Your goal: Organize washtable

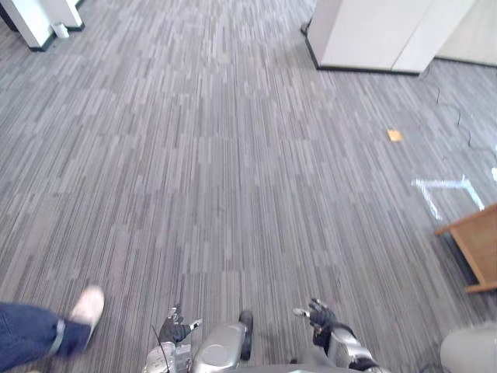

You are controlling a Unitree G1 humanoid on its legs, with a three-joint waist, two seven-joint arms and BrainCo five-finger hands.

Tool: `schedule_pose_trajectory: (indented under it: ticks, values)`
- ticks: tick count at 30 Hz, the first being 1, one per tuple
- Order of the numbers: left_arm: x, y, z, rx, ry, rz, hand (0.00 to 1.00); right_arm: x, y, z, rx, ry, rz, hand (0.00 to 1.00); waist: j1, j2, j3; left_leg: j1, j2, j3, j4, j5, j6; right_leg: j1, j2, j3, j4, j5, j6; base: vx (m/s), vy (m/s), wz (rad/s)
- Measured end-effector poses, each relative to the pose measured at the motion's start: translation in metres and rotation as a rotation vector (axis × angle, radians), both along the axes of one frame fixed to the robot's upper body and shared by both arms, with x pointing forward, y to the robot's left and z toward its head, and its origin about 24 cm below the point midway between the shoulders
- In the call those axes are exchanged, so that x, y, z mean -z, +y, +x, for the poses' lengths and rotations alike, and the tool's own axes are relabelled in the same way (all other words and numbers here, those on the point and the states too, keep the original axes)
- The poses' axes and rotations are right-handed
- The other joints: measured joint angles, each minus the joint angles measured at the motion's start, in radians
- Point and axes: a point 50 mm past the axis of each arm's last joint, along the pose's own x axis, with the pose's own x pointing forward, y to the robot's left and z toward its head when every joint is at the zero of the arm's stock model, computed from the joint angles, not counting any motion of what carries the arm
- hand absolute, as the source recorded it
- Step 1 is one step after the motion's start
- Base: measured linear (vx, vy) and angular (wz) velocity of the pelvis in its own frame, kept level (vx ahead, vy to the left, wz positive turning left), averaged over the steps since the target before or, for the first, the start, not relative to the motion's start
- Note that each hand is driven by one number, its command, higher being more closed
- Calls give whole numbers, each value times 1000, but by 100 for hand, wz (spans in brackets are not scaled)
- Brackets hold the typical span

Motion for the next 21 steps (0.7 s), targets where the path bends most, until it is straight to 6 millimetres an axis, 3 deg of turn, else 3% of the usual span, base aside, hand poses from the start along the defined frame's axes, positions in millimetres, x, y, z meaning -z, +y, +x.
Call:
schedule_pose_trajectory:
  ticks: [1,3,4,5,7,8,9,10,12,13,14,15,16,17,18,19,20,21]
  values:
    - [4,1,-6,-19,33,-12,0,-1,-7,0,16,-12,-16,0,-20,6,-1,68,-1,-30,-38,-10,11,-57,0,-81,-24,-66,-56,539,111,68]
    - [9,2,-9,-25,77,-19,0,-2,-17,0,69,-20,-26,0,-43,7,-1,151,1,-86,-60,-48,-4,-109,7,-195,-205,-150,-51,573,75,84]
    - [12,2,-10,-27,96,-21,0,-2,-25,-4,108,-17,-35,0,-49,9,0,194,2,-112,-59,-74,-10,-137,25,-227,-405,-159,-34,662,38,85]
    - [13,3,-13,-34,110,-24,0,0,-32,-11,137,-1,-45,0,-50,8,0,237,-1,-136,-70,-103,-9,-162,46,-241,-664,-112,-10,577,19,74]
    - [15,7,-18,-70,126,-25,0,4,-36,-24,163,41,-47,0,-58,-11,-4,315,-25,-173,-116,-138,-5,-206,41,-273,-938,-21,43,708,-24,49]
    - [18,10,-26,-106,155,-27,0,5,-38,-26,229,40,-21,0,-69,-17,-6,372,-34,-186,-141,-168,-5,-269,26,-308,-946,-18,23,716,-57,35]
    - [21,9,-32,-128,177,-37,0,4,-39,-24,248,30,-16,0,-83,-6,-11,396,-20,-193,-141,-193,-15,-284,35,-330,-939,-12,-10,791,-58,43]
    - [26,4,-51,-169,230,-59,0,2,-42,-24,268,13,-23,0,-107,27,-35,431,22,-201,-104,-229,-77,-288,74,-360,-901,-9,-83,864,-20,53]
    - [29,4,-63,-229,263,-78,0,6,-39,-36,305,48,-8,0,-112,32,-72,373,32,-192,147,-250,-115,-269,149,-381,-850,30,-179,933,-30,45]
    - [32,4,-74,-302,290,-99,0,8,-39,-46,344,66,2,0,-119,36,-92,292,17,-178,394,-222,-169,-221,201,-404,-878,30,-265,931,-79,-3]
    - [34,-4,-81,-378,310,-143,0,5,-53,-43,353,52,-28,0,-95,92,-100,191,68,-139,650,-58,-267,-173,280,-345,-902,62,-307,909,-50,-30]
    - [35,-5,-84,-406,312,-161,0,5,-52,-41,331,51,-34,0,-73,101,-97,134,102,-96,762,11,-263,-144,300,-315,-914,43,-297,859,5,-57]
    - [35,-4,-83,-417,307,-178,0,5,-49,-39,308,52,-30,0,-71,89,-78,55,169,-17,900,-23,-210,-91,308,-294,-916,3,-293,836,-6,-43]
    - [34,-2,-84,-447,299,-187,0,5,-44,-32,285,52,-17,0,-56,55,-51,-11,233,65,1003,-78,-136,7,302,-248,-931,-44,-273,987,-44,-40]
    - [34,2,-86,-455,299,-178,0,7,-38,-33,264,72,-6,0,-40,32,-44,-57,254,94,1029,-111,-102,81,286,-211,-950,-71,-250,814,-42,-51]
    - [32,5,-88,-469,288,-174,0,8,-31,-31,226,85,4,0,-22,20,-40,-122,253,93,1008,-148,-110,145,263,-181,-975,-89,-226,846,29,-68]
    - [31,6,-85,-497,257,-183,0,8,-21,-22,172,82,19,0,-4,-15,-43,-210,246,89,927,-182,-130,221,233,-138,-1006,-112,-197,691,77,-66]
    - [30,9,-83,-506,243,-183,0,7,-17,-17,151,75,23,0,7,-16,-40,-256,246,86,869,-193,-144,248,216,-124,-1021,-119,-184,859,167,-78]
